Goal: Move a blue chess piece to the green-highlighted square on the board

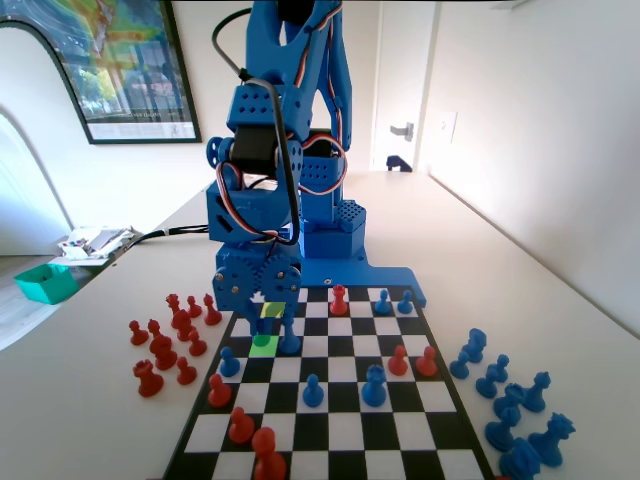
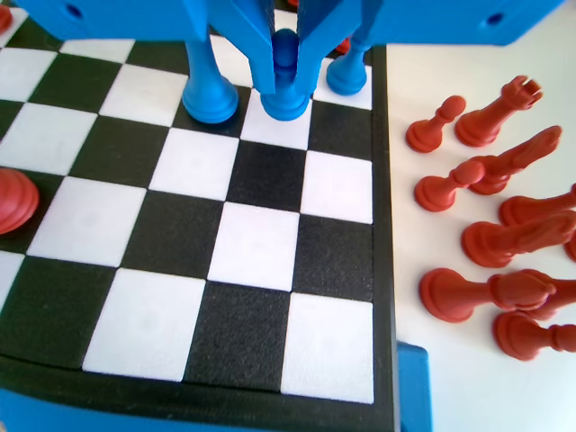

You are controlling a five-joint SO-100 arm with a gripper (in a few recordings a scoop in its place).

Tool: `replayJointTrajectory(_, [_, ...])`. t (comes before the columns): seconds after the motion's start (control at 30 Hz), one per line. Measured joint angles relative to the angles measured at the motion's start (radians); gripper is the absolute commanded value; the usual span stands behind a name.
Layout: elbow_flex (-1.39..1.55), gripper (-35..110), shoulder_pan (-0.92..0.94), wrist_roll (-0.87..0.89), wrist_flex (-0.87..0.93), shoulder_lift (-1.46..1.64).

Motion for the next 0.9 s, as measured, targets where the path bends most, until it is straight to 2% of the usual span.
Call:
replayJointTrajectory(0.5, [-0.012,1,0.0,-0.029,0.0,-0.023])
replayJointTrajectory(0.9, [-0.037,1,0.0,-0.218,0.051,-0.023])
